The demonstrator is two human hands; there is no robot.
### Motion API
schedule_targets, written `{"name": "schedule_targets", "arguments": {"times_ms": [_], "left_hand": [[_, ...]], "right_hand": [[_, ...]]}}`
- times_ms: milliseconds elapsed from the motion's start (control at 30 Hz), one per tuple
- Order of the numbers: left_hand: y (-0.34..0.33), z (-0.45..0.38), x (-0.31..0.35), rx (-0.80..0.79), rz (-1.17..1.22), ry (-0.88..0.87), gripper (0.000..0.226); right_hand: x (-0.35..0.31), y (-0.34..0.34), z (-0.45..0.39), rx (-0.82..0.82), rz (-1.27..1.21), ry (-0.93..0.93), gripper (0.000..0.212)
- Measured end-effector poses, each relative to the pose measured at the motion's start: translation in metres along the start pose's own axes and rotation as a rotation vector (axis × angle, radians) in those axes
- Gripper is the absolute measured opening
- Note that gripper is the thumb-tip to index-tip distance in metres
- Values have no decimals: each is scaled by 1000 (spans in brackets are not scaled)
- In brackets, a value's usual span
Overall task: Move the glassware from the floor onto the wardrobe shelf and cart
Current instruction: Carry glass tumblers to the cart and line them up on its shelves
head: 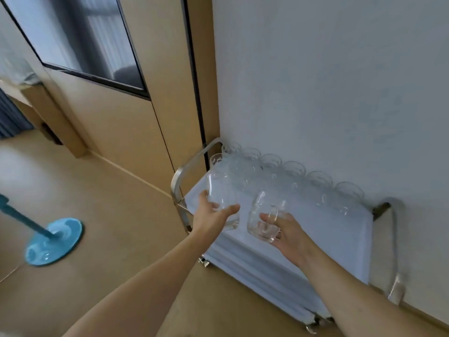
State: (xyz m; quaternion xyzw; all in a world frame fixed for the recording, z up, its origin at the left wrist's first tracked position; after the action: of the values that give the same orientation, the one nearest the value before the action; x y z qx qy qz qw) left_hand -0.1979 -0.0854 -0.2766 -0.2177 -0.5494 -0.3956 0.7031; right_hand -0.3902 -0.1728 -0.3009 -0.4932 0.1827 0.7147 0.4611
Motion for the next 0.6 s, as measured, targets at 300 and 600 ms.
{"name": "schedule_targets", "arguments": {"times_ms": [300,600], "left_hand": [[-13,-67,-18,-92,-116,46,95],[-38,-151,-33,-53,-236,112,98]], "right_hand": [[12,12,-50,287,0,-28,59],[25,44,-155,438,451,10,91]]}}
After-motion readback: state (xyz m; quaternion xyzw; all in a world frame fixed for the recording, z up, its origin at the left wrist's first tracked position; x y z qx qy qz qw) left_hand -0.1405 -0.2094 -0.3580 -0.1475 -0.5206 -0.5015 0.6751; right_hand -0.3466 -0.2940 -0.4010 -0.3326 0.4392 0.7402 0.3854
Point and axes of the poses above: each hand's wrist, its own z-axis away from the middle knuckle, its own y-axis out of the back of the hand, x = y × z, the point moved 2 cm from there along -z, towards the middle knuckle, and after that the axes turned 10 degrees about z, right-handed, at the moved point
